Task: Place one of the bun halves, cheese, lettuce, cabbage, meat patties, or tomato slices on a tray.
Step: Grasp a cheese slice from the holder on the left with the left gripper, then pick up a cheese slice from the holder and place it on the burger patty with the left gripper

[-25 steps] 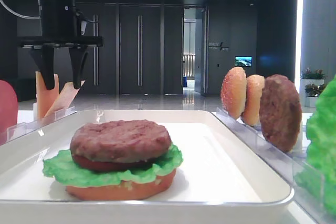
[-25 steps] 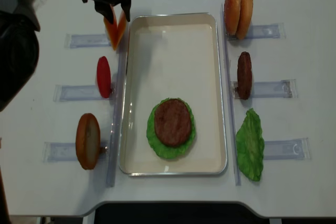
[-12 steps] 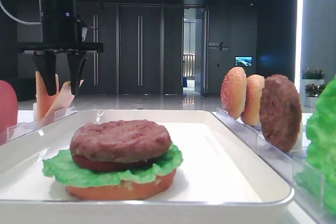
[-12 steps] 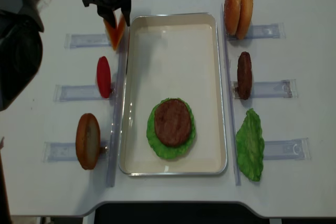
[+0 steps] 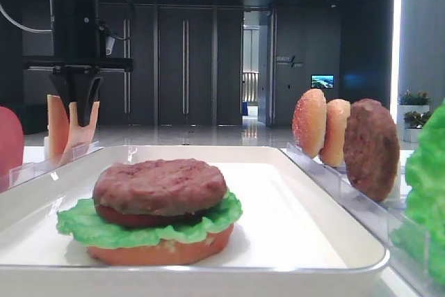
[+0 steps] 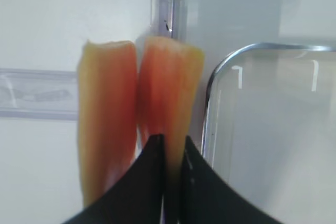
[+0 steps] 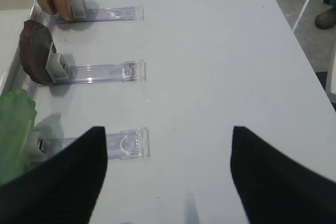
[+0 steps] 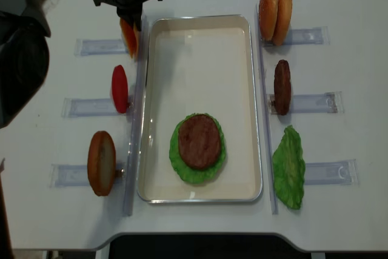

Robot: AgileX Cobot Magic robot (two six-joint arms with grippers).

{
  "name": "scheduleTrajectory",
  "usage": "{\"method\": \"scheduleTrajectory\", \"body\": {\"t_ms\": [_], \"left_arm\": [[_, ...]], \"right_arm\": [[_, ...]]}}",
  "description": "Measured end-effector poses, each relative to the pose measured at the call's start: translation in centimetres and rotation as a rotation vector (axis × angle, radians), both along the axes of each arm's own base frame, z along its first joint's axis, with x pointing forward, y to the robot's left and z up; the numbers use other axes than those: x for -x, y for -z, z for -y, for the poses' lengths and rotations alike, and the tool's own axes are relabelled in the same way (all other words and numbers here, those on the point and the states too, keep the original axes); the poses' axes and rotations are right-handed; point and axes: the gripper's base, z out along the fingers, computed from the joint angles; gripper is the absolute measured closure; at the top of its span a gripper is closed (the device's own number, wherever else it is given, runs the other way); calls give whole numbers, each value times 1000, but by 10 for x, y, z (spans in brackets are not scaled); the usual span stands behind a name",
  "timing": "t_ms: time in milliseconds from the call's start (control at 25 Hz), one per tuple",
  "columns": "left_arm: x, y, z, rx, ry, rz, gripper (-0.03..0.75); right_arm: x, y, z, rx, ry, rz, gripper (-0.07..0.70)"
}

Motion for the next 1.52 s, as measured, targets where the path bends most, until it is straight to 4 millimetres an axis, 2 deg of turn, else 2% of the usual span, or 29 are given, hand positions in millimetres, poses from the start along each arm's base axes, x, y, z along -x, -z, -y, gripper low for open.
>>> {"method": "scheduleTrajectory", "body": {"t_ms": [400,560,880,1040,1360,1520], "left_arm": [[0,0,0,2,11,-2,683],[2,-8,0,11,18,11,683],[15,-49,1,77,24,74,683],[30,-64,-3,82,26,80,683],[65,-109,-6,173,38,126,683],[80,-117,-8,198,63,116,683]], "right_arm": [[0,0,0,0,0,0,155],[0,0,0,0,0,0,155],[0,0,0,0,0,0,155],[0,0,0,0,0,0,155],[0,0,0,0,0,0,155],[0,0,0,0,0,0,155]]}}
